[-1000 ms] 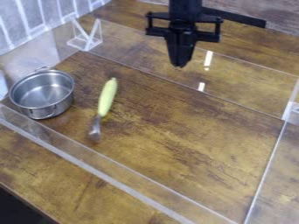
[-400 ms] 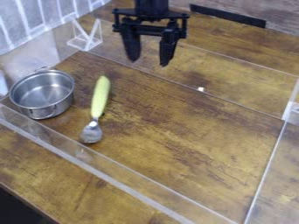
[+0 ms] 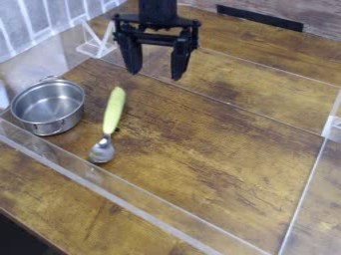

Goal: Move the green spoon to the left

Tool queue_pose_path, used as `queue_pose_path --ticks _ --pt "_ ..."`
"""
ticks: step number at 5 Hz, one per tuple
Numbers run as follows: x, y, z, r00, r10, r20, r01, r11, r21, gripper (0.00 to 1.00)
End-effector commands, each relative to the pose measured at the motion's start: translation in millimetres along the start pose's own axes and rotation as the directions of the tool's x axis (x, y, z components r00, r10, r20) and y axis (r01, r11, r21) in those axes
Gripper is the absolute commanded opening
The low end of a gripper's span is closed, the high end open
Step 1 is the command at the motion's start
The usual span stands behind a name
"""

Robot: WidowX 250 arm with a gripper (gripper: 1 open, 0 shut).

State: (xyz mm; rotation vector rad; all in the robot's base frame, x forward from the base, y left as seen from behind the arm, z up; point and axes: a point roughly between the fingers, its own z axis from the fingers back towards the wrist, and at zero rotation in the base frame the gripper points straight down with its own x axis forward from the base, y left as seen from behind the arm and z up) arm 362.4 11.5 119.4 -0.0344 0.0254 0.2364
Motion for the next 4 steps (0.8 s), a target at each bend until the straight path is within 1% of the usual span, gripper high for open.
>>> queue_pose_path --ticks 1,2,3,4 --pt "-3.5 4 5.1 1.0 0.012 0.023 -0.012 1.0 0.011 1.0" --pt "-7.0 8 -5.2 0.999 0.033 0.004 -0.033 0.999 0.024 1.0" --pt "-12.6 21 -10.5 0.998 0.07 0.01 -0.07 0.997 0.032 1.0" --pt "-15.1 33 -14.3 0.994 0.107 0.015 -0.108 0.993 0.038 1.0"
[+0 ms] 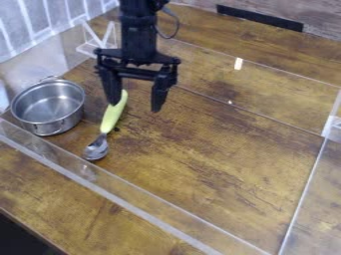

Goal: Move the green spoon to the left

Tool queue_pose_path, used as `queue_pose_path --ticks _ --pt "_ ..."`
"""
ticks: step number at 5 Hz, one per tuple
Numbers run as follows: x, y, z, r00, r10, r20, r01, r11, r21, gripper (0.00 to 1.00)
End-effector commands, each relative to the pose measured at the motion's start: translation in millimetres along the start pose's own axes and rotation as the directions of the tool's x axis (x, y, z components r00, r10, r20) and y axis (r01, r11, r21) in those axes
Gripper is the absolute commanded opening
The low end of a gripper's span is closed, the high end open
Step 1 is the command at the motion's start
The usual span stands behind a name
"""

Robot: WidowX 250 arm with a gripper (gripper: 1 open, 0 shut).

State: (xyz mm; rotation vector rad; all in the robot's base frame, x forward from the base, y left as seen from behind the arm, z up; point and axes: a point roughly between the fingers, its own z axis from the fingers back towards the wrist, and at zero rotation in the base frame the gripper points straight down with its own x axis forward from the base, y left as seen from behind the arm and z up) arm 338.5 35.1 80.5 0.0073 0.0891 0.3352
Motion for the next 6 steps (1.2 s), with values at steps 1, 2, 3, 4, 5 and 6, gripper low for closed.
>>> queue_pose_path --ticks 1,2,3,4,5,6 --pt "2.0 13 17.5 0.997 0.037 0.069 -0.037 0.999 -0.007 1.0" --pt "5.7 21 7.5 0.996 0.058 0.064 -0.059 0.998 -0.001 1.0" --pt "9.4 27 -5.1 0.995 0.077 0.057 -0.077 0.997 0.003 1.0" --pt "12.3 29 -19.9 0.994 0.092 0.051 -0.092 0.996 0.002 1.0" --pt "15.0 30 -32.2 0.994 0.105 0.042 -0.105 0.995 0.001 1.0" --pt "17.3 30 -38.0 0.993 0.11 0.037 -0.11 0.994 -0.002 0.0"
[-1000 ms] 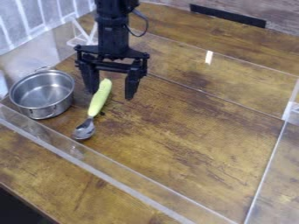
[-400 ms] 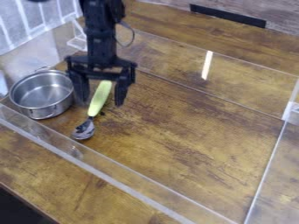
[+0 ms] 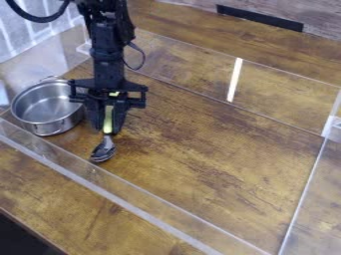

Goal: Move the green spoon to the left

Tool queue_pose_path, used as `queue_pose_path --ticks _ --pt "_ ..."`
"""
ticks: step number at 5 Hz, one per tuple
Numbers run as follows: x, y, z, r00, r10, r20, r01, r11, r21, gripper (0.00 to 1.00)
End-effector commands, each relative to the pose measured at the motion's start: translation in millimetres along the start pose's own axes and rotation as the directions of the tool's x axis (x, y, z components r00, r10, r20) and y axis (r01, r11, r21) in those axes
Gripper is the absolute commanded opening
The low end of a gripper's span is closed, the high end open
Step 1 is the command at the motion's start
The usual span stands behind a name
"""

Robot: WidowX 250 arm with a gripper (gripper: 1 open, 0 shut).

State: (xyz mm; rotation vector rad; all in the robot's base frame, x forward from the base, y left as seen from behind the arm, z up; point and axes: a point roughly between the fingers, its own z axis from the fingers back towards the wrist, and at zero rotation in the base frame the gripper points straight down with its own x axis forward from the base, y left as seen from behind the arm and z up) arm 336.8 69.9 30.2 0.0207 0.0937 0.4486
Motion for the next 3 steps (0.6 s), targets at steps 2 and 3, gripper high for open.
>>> queue_pose_path --ticks 2,3 --pt "7.2 -2.2 19.4 0.999 -0.024 0.033 0.026 0.999 -0.039 0.0" --pt "9.0 -1.3 21.9 0.999 -0.032 0.029 0.033 0.998 -0.045 0.0"
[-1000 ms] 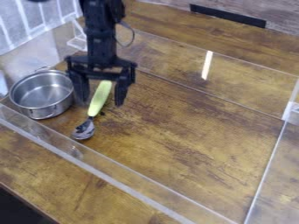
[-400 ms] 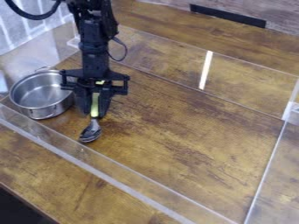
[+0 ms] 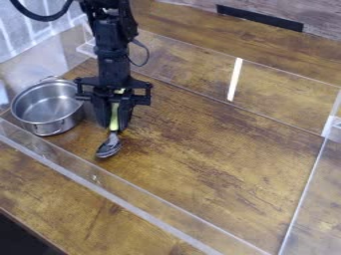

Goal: Move the green spoon to the left

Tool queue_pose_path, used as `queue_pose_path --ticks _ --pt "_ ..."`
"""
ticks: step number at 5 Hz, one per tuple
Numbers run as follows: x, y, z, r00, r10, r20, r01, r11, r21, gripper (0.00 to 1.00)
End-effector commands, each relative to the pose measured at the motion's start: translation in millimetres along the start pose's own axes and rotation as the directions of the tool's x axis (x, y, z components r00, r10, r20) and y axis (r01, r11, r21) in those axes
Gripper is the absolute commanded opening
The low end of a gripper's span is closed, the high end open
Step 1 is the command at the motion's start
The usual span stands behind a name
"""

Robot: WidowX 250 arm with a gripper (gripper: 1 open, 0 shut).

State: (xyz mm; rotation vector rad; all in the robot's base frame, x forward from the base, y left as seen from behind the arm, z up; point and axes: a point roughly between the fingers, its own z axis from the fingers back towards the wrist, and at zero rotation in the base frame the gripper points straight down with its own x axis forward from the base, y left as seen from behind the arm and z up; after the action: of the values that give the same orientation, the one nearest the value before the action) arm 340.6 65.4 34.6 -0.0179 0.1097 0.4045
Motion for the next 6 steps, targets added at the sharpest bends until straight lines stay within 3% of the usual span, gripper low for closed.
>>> queue_pose_path --ticks 1,6 --pt "9.3 5.5 20.4 0.999 0.006 0.048 -0.005 1.0 -0.015 0.0" --pt "16.4 9.8 26.2 0.999 -0.013 0.033 0.014 0.999 -0.033 0.0"
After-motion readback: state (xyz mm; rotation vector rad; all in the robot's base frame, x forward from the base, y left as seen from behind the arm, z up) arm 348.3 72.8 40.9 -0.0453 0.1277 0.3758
